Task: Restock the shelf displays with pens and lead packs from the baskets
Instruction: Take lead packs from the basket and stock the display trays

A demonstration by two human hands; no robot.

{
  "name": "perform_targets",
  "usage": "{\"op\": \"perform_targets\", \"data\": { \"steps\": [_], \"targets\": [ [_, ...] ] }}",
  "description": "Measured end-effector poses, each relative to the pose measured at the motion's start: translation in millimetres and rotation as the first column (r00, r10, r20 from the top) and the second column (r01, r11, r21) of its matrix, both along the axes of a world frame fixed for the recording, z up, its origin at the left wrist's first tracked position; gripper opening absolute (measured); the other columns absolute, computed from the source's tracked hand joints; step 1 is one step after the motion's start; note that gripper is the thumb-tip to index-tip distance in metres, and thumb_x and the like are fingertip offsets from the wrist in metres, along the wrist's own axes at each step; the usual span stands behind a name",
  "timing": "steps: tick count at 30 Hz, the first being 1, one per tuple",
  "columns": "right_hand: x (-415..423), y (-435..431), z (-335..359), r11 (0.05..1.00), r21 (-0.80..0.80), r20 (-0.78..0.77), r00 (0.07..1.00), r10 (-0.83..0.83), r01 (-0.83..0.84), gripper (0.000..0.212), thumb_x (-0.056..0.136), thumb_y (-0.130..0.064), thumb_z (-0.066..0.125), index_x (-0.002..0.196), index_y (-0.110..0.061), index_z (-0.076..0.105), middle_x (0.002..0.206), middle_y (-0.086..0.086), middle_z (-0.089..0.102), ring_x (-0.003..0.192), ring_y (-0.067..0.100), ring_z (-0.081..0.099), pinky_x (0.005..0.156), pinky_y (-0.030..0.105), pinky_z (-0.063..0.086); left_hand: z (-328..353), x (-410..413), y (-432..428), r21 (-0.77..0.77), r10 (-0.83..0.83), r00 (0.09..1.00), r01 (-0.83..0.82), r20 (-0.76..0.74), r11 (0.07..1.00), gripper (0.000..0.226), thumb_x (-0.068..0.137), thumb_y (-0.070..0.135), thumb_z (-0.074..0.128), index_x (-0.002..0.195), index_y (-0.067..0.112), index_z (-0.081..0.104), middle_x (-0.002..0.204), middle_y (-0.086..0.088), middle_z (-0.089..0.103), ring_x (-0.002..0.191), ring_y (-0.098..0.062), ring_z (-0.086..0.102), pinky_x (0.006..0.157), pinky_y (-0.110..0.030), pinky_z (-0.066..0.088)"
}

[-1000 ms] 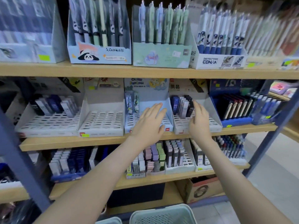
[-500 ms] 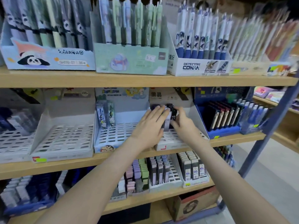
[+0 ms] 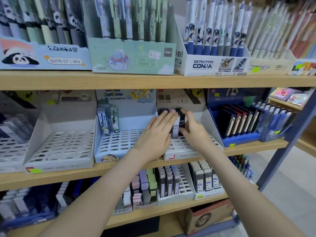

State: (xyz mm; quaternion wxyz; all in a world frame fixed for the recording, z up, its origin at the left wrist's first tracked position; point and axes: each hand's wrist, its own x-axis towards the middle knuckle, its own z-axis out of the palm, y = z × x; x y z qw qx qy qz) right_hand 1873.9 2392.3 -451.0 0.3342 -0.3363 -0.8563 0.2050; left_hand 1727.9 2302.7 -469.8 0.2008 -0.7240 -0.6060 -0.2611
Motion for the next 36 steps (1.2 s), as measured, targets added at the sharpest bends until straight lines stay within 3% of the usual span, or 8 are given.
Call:
{"op": "perform_targets", "data": {
  "steps": [6, 9, 12, 15, 18, 26, 30, 36],
  "targets": [
    [5.1, 1.4, -0.7, 1.000, 0.000, 0.017, 1.000, 0.022, -0.022, 0.069, 0.090, -0.002, 0.056, 0.146, -0.029, 0.026, 0.095, -0.005, 0.049, 0.082, 0.011, 0.049, 0.072, 0.021, 0.036, 5.3, 1.9, 2.0, 0.052, -0.025, 0.997, 0.029, -0.067, 0.998, 0.065, 0.087, 0.018, 0.038, 0.150, 0.010, 0.027, 0.154, -0.007, 0.034, 0.144, -0.021, 0.027, 0.119, -0.039, 0.018],
    [8.3, 3.3, -5.6, 0.996, 0.081, 0.039, 0.999, 0.020, -0.023, 0.074, 0.088, 0.000, 0.056, 0.149, -0.027, 0.023, 0.116, 0.007, 0.053, 0.100, 0.021, 0.053, 0.088, 0.029, 0.042, 6.4, 2.2, 2.3, 0.010, -0.038, 0.999, 0.039, -0.035, 0.999, 0.068, 0.088, 0.011, 0.048, 0.152, 0.012, 0.025, 0.156, -0.006, 0.031, 0.144, -0.022, 0.026, 0.120, -0.036, 0.014],
    [11.5, 8.7, -12.0, 0.982, 0.188, 0.050, 0.999, -0.020, 0.010, 0.077, 0.087, -0.001, 0.058, 0.150, -0.024, 0.021, 0.139, 0.012, 0.042, 0.126, 0.026, 0.037, 0.106, 0.035, 0.030, 8.6, 2.5, 2.0, 0.026, -0.026, 0.999, 0.027, -0.042, 0.999, 0.068, 0.085, 0.009, 0.054, 0.150, 0.010, 0.030, 0.153, -0.008, 0.035, 0.142, -0.024, 0.031, 0.119, -0.034, 0.011],
    [13.2, 10.8, -14.0, 0.956, 0.295, 0.071, 0.997, -0.022, 0.001, 0.079, 0.085, 0.001, 0.057, 0.151, -0.021, 0.019, 0.148, 0.008, 0.035, 0.133, 0.025, 0.030, 0.108, 0.025, 0.018, 9.5, 3.1, 1.3, 0.054, -0.018, 0.998, 0.022, -0.064, 0.998, 0.068, 0.082, 0.007, 0.058, 0.146, 0.008, 0.036, 0.149, -0.010, 0.042, 0.140, -0.027, 0.036, 0.117, -0.037, 0.014],
    [14.2, 11.3, -14.1, 0.934, 0.357, 0.095, 0.995, -0.011, -0.024, 0.076, 0.088, 0.001, 0.054, 0.151, -0.019, 0.017, 0.151, 0.004, 0.031, 0.136, 0.022, 0.028, 0.109, 0.019, 0.012, 10.1, 3.7, 0.4, 0.066, 0.000, 0.997, 0.005, -0.073, 0.998, 0.069, 0.079, 0.007, 0.062, 0.144, 0.007, 0.040, 0.146, -0.013, 0.045, 0.137, -0.030, 0.040, 0.115, -0.040, 0.018],
    [17.6, 4.3, -13.5, 0.936, 0.351, 0.052, 0.999, 0.012, -0.030, 0.069, 0.091, 0.001, 0.051, 0.151, -0.014, 0.020, 0.151, 0.006, 0.032, 0.137, 0.016, 0.026, 0.113, 0.019, 0.014, 11.8, 5.8, -1.8, 0.031, 0.033, 0.996, -0.030, -0.083, 0.999, 0.069, 0.081, 0.008, 0.063, 0.145, 0.008, 0.039, 0.147, -0.015, 0.043, 0.137, -0.031, 0.040, 0.115, -0.041, 0.018],
    [18.8, 3.5, -15.0, 0.919, 0.394, 0.067, 0.997, -0.040, 0.011, 0.067, 0.089, 0.000, 0.053, 0.149, -0.013, 0.026, 0.148, 0.010, 0.035, 0.136, 0.022, 0.028, 0.116, 0.033, 0.022, 12.6, 7.3, -3.3, 0.017, 0.055, 0.996, -0.053, -0.076, 0.998, 0.069, 0.083, 0.010, 0.061, 0.147, 0.010, 0.036, 0.149, -0.013, 0.040, 0.139, -0.029, 0.036, 0.116, -0.038, 0.014],
    [17.8, -21.0, -5.6, 0.860, 0.488, -0.065, 0.989, -0.134, 0.149, 0.060, 0.083, -0.005, 0.054, 0.141, -0.005, 0.040, 0.139, 0.017, 0.046, 0.129, 0.028, 0.034, 0.107, 0.047, 0.032, 17.1, 13.3, -15.6, 0.018, 0.093, 0.996, -0.093, -0.010, 0.996, 0.065, 0.087, 0.016, 0.059, 0.147, 0.012, 0.035, 0.151, -0.013, 0.039, 0.141, -0.029, 0.034, 0.118, -0.041, 0.016]
  ]
}}
